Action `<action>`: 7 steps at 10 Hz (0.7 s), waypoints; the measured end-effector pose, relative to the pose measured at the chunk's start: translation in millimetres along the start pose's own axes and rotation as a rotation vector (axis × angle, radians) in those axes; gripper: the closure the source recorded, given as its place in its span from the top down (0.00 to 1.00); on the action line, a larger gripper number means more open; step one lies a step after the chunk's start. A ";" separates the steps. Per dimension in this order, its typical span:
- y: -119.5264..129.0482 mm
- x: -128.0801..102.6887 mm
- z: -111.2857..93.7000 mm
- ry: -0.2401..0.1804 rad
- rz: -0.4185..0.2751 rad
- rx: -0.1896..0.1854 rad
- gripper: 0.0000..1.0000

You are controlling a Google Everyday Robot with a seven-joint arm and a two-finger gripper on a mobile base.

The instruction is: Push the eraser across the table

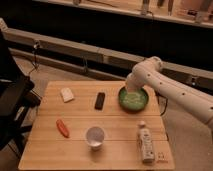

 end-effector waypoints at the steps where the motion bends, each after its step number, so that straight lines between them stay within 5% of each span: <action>1: -2.5 -5.8 5.0 -0.014 -0.014 -0.006 0.00; 7: -2.6 -39.8 43.5 -0.095 -0.085 -0.080 0.00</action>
